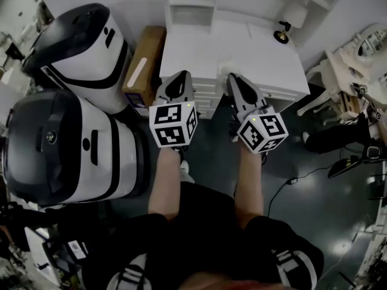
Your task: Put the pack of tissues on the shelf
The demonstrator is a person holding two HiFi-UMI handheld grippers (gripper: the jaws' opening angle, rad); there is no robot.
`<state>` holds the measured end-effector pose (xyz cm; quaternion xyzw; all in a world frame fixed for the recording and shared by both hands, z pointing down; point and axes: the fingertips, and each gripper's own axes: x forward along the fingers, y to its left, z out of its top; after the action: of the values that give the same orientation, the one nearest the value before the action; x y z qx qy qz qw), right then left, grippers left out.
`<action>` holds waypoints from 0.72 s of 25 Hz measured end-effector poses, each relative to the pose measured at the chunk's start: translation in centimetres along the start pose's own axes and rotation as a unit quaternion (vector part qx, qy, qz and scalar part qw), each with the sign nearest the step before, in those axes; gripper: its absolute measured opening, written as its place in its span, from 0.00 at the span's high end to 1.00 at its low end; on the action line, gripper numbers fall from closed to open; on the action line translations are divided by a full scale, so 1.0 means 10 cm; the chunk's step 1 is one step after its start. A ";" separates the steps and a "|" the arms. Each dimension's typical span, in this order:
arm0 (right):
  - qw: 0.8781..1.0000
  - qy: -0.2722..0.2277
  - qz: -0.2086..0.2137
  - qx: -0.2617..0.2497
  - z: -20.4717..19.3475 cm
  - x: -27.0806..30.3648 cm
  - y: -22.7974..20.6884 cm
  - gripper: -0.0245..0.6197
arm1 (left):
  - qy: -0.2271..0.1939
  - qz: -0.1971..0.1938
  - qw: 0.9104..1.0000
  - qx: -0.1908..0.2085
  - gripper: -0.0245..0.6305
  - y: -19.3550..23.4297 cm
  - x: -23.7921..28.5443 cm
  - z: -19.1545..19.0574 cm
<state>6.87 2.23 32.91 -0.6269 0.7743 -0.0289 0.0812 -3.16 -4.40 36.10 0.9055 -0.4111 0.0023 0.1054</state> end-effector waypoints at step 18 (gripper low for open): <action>0.999 -0.010 -0.049 -0.008 -0.02 0.89 -0.36 0.93 | 0.014 -0.066 0.998 0.011 0.95 0.52 0.99 0.12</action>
<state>8.50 -7.18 32.85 -0.6647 0.7424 -0.0200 0.0820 -0.54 -15.31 36.79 0.9317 -0.3489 0.0127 0.1008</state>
